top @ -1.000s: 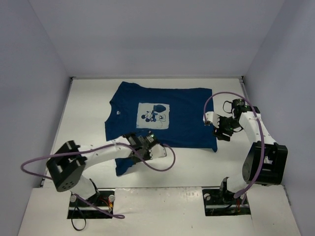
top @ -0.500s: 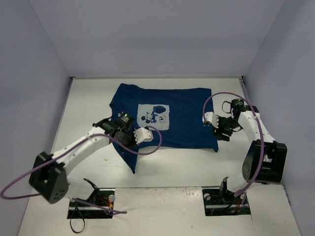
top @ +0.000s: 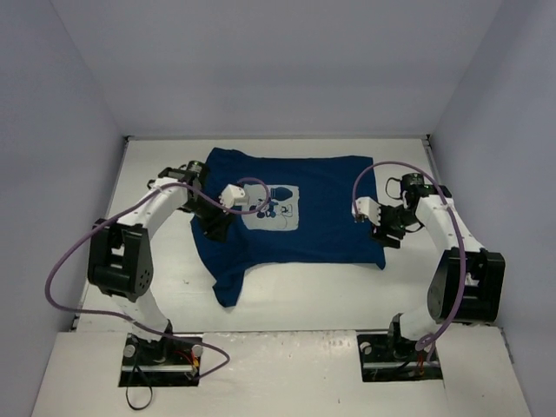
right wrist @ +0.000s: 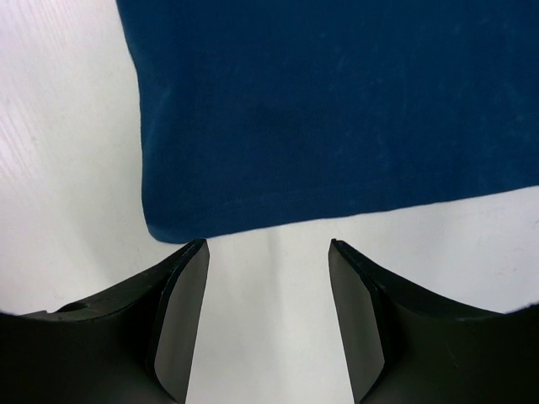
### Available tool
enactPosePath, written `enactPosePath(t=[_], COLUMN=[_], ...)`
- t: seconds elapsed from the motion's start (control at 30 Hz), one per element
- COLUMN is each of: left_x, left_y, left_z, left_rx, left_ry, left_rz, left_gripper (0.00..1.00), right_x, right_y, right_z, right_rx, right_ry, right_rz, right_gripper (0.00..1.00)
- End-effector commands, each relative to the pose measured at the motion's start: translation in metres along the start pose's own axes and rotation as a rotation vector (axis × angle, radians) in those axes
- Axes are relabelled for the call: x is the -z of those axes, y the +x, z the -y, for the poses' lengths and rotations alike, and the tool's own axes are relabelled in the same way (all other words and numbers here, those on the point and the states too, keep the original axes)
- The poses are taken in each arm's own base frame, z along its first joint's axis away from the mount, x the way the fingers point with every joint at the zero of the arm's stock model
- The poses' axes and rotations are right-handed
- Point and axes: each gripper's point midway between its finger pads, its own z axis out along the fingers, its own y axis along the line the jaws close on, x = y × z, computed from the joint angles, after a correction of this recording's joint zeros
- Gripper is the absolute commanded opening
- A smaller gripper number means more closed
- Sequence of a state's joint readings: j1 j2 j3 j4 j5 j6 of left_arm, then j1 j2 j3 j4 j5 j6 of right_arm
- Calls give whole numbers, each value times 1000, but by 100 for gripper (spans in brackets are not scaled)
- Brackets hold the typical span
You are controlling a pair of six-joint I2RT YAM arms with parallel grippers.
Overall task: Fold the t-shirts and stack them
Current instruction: Flatten out the tshirt
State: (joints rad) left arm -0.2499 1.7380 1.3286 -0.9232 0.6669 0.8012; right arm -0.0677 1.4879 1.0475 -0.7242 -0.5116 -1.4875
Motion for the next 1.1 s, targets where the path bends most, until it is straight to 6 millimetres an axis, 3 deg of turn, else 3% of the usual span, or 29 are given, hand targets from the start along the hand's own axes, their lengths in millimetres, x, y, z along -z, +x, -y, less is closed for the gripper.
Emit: enactPosePath(t=[0.0,0.03,0.13,0.2,0.23,0.33,0.4,0.5,0.6,0.8,0.9,1.07], left_x=[58,62,67,64,62,57,53,46,35,8,9,35], left_y=[-35,-31,-9,6,14,36,39,39,43,75,99,132], left_z=[41,46,52,42,34,2,-17,-38,-55,-74,-87,-121], left_rx=[-48,-35,76,182,251,462,534,608,708,835,851,783], left_ry=[-83,-97,-148,-166,-172,-159,-157,-170,-180,-201,-284,-516], left_rz=[152,153,129,109,94,66,41,6,-34,-167,-240,-382], left_gripper=[56,57,59,58,56,45,37,32,26,19,16,15], right_x=[25,28,35,34,28,7,-2,-34,-49,-66,-74,-81], right_y=[-47,-59,-124,-177,-203,-242,-259,-262,-258,-243,-229,-205], right_z=[12,12,-3,-6,-20,-32,-33,-26,-20,-17,-17,-11], right_rx=[41,60,183,290,340,391,384,339,315,295,276,230], right_ry=[71,77,68,113,96,51,29,-17,-29,-37,-32,-5], right_rz=[137,179,376,472,497,524,533,487,456,395,344,262], right_gripper=[56,56,55,52,51,48,43,30,23,19,18,14])
